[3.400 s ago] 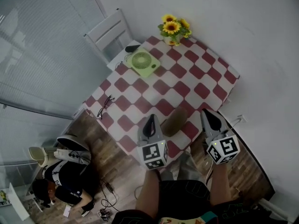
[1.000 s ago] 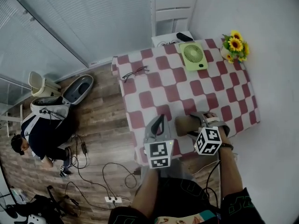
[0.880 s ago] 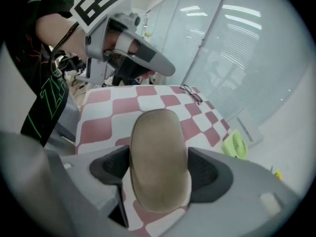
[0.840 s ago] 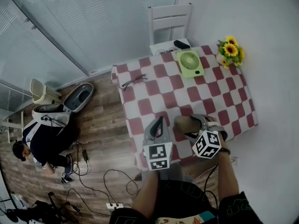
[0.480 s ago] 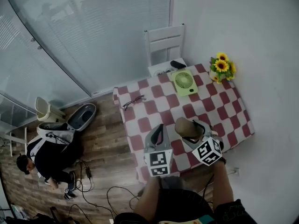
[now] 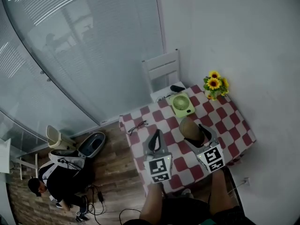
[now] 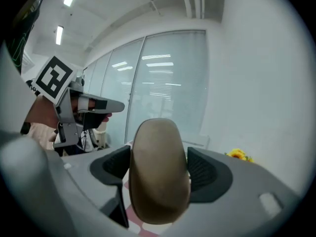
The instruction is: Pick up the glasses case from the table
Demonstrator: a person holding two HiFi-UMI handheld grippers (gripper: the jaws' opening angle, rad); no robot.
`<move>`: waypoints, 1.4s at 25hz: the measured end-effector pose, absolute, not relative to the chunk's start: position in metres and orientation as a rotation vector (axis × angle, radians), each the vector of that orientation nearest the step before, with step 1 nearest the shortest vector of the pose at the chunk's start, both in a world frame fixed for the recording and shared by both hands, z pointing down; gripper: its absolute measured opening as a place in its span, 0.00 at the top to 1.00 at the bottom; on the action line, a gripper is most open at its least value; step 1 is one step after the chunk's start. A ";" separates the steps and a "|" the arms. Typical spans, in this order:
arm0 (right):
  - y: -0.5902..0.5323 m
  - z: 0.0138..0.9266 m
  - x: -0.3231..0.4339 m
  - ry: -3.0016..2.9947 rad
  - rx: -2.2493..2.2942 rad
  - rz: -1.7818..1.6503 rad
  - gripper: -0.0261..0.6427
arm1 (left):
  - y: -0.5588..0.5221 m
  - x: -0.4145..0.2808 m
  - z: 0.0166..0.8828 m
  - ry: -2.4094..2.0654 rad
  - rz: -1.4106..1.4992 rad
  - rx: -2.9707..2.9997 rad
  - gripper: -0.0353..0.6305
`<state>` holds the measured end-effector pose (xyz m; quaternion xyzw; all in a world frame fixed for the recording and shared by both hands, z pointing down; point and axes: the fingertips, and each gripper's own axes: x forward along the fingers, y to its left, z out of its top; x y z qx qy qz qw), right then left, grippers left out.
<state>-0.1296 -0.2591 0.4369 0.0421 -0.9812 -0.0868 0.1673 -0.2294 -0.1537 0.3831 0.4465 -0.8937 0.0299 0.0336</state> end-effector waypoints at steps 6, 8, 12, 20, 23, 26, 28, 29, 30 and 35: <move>-0.271 0.390 -0.121 -2.933 0.189 -0.196 0.42 | -0.160 -0.227 0.342 -2.812 0.027 1.421 0.94; -0.274 0.379 -0.117 -2.971 0.203 -0.184 0.43 | -0.164 -0.223 0.337 -2.819 0.027 1.448 0.94; -0.278 0.365 -0.110 -3.027 0.212 -0.138 0.43 | -0.166 -0.219 0.329 -2.834 0.011 1.469 0.94; -0.282 0.354 -0.105 -3.040 0.244 -0.163 0.43 | -0.162 -0.220 0.327 -2.832 -0.010 1.461 0.94; -0.284 0.355 -0.103 -3.033 0.272 -0.181 0.43 | -0.161 -0.220 0.331 -2.823 -0.034 1.450 0.94; -0.285 0.354 -0.101 -3.038 0.285 -0.180 0.43 | -0.162 -0.219 0.331 -2.820 -0.026 1.458 0.94; -0.287 0.354 -0.100 -3.042 0.286 -0.170 0.43 | -0.163 -0.218 0.331 -2.819 -0.027 1.465 0.94; -0.287 0.354 -0.099 -3.043 0.288 -0.165 0.43 | -0.163 -0.218 0.331 -2.819 -0.030 1.465 0.94; -0.288 0.355 -0.098 -3.045 0.292 -0.160 0.43 | -0.163 -0.217 0.332 -2.819 -0.035 1.464 0.94; -0.292 0.356 -0.095 -3.044 0.318 -0.144 0.43 | -0.162 -0.219 0.335 -2.817 -0.046 1.446 0.94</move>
